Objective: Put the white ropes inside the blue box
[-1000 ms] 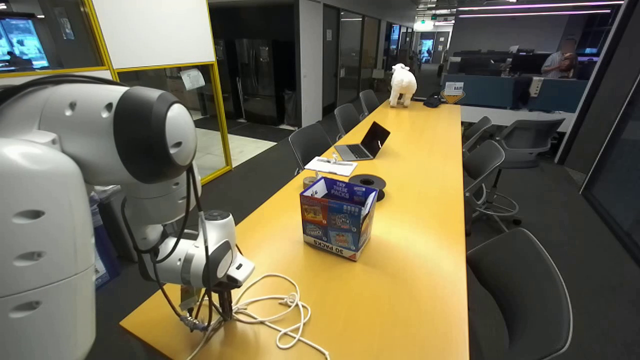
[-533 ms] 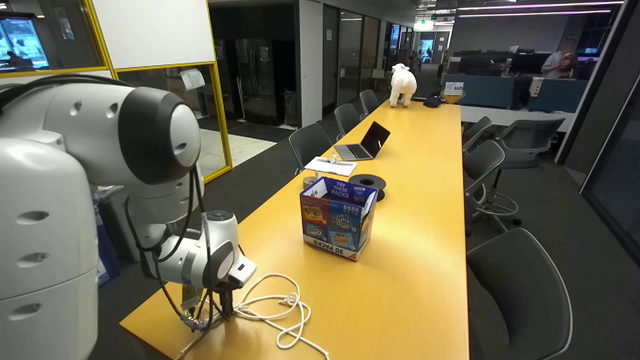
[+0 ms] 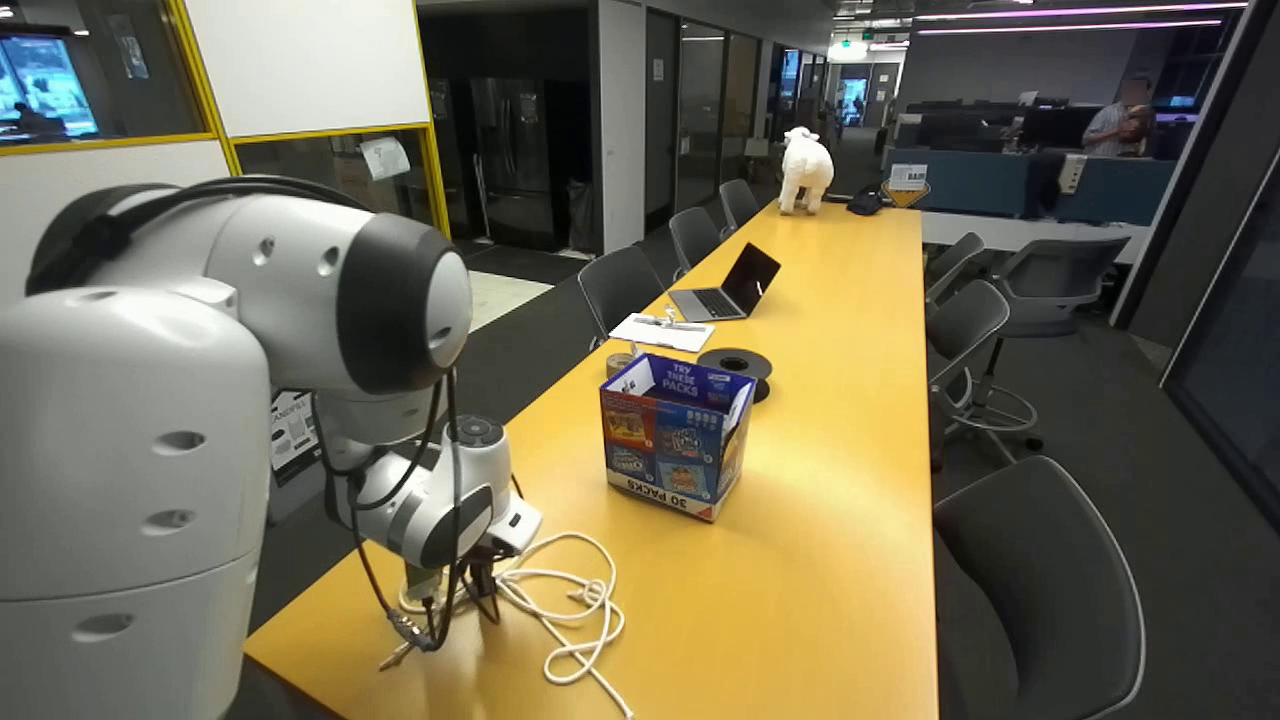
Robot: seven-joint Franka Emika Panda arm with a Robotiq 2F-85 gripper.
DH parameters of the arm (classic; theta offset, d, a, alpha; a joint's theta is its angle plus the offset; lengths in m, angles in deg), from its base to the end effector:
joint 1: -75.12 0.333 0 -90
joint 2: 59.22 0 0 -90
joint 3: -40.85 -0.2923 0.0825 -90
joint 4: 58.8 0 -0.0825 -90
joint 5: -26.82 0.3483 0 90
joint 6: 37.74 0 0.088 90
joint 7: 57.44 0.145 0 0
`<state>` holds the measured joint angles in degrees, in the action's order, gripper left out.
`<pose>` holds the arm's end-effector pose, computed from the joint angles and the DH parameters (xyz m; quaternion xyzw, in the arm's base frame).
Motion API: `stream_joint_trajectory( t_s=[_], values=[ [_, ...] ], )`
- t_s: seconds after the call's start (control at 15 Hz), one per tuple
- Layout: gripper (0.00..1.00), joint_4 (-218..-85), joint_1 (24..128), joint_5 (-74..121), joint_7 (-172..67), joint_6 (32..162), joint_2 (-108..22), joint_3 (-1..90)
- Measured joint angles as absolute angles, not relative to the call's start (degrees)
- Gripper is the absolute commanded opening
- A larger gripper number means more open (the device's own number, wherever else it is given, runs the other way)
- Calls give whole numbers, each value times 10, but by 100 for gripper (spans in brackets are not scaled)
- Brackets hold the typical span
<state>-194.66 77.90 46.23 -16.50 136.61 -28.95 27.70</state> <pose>0.4731 0.1223 0.0979 -0.9135 0.3920 -0.0193 0.1070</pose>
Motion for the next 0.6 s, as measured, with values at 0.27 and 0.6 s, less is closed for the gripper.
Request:
stream_joint_trajectory(
  t_s=[0.27, 0.6],
  values=[
    [8, -1851, 715, 473, -253, 1378, -248, 252],
    [8, -1730, 703, 473, -332, 1375, -249, 273]
  ],
)
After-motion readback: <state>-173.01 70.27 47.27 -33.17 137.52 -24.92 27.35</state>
